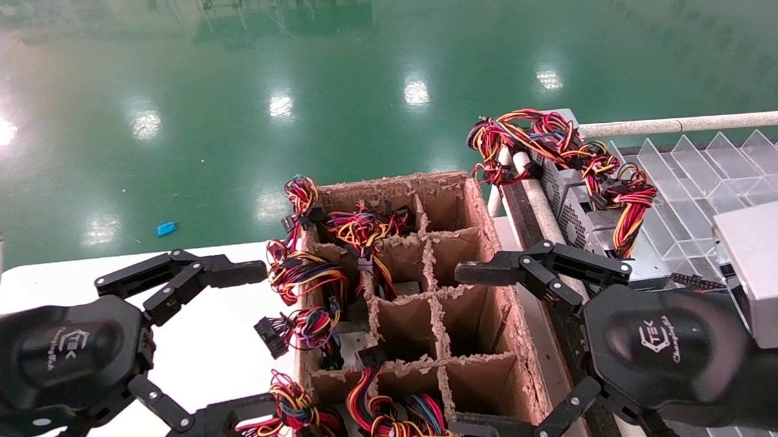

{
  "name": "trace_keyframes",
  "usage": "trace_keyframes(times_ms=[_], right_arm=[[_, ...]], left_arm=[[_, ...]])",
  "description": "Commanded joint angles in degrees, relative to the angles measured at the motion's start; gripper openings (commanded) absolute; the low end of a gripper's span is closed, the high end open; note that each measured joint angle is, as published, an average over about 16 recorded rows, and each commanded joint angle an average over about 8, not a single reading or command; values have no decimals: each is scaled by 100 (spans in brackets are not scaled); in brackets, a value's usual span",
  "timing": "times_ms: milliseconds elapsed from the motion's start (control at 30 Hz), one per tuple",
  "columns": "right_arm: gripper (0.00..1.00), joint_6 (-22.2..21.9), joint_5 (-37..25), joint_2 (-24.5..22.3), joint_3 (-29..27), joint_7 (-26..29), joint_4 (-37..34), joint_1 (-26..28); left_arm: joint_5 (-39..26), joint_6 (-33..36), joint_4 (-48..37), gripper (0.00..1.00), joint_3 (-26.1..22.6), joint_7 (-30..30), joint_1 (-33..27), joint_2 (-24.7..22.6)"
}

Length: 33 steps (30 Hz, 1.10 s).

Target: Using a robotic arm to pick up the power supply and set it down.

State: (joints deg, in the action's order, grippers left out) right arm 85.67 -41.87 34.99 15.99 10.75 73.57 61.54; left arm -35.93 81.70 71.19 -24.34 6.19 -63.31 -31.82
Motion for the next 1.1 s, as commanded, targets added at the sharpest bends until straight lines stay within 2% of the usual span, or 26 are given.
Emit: trace_keyframes(times_ms=[33, 367, 633, 833, 1100], right_arm=[[100, 0, 0, 0, 0, 0, 0, 0], [100, 0, 0, 0, 0, 0, 0, 0], [100, -3, -2, 14, 12, 5, -16, -15], [100, -160, -152, 109, 67, -23, -115, -6], [100, -1034, -1218, 526, 402, 131, 32, 556]], left_arm=[[0, 0, 0, 100, 0, 0, 0, 0], [0, 0, 0, 100, 0, 0, 0, 0], [0, 0, 0, 2, 0, 0, 0, 0], [0, 0, 0, 0, 0, 0, 0, 0], [0, 0, 0, 0, 0, 0, 0, 0]])
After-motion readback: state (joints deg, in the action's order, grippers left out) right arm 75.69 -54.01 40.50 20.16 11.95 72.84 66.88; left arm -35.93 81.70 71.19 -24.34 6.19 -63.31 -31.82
